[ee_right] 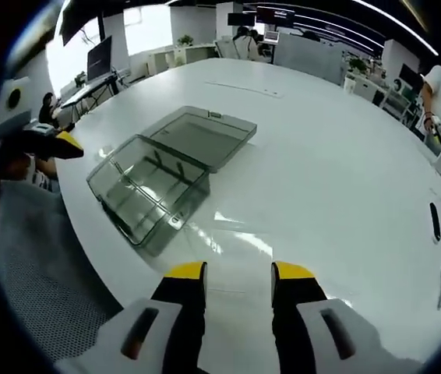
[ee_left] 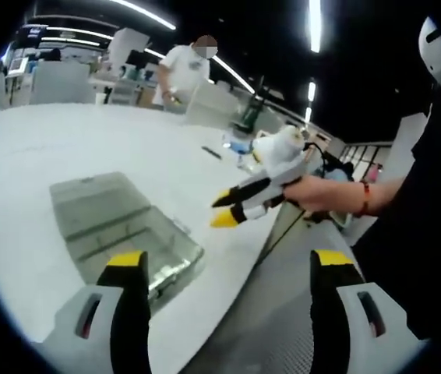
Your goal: Insert the divider into the dual guide fixture by aligning both edges with the guide slots and pushing it downward to the bottom, including one-sided entry, uneven engagement, binding, and posture correction.
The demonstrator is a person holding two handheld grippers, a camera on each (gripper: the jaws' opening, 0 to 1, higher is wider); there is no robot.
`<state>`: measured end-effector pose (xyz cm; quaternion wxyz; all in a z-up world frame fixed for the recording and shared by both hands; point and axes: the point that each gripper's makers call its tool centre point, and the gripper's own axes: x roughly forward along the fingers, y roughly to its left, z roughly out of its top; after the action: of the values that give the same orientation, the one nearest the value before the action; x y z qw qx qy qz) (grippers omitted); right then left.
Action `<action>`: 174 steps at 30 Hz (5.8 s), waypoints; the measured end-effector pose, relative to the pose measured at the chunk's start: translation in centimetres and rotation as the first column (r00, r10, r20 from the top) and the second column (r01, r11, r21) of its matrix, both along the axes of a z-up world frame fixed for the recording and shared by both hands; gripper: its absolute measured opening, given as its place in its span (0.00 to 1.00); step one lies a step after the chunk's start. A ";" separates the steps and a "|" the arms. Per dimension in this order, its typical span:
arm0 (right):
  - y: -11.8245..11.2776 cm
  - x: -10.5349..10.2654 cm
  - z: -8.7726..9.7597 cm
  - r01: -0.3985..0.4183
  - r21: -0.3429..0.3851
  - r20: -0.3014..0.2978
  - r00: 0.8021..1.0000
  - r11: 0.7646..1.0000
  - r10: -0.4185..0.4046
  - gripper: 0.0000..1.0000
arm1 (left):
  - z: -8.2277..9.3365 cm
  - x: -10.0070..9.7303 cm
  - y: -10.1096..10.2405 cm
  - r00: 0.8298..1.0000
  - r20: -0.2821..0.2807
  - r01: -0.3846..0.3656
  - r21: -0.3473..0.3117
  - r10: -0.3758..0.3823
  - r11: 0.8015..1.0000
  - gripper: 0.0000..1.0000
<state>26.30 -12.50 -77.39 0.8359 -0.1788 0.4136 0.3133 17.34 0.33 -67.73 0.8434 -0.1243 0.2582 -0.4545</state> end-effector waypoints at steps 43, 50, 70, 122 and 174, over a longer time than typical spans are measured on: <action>6.4 -3.2 4.3 -0.305 0.004 0.185 0.936 0.952 0.299 0.29 | -0.1 2.1 2.6 0.976 -0.089 -0.205 -0.058 0.200 0.977 0.68; 7.4 -3.5 5.0 -0.359 -0.005 0.216 0.911 0.933 0.351 0.29 | 0.0 2.6 3.4 0.967 -0.092 -0.246 -0.076 0.239 0.966 0.67; 9.2 -5.0 6.4 -0.513 -0.037 0.259 0.824 0.857 0.504 0.29 | 0.1 3.9 4.6 0.954 -0.111 -0.287 -0.074 0.278 0.955 0.51; 11.3 -8.2 7.0 -0.756 -0.153 0.291 0.581 0.637 0.760 0.29 | -0.9 2.5 4.1 0.943 -0.287 -0.207 -0.119 0.166 0.971 0.06; 9.8 -3.4 9.5 -0.548 -0.114 0.396 0.740 0.829 0.544 0.33 | 2.6 2.9 4.1 0.927 -0.334 -0.303 -0.411 0.168 0.860 0.00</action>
<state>22.92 -2.70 -67.93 0.7761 -0.3496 0.1556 0.5012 20.21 4.45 -65.14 0.7937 -0.4138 0.2465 -0.3715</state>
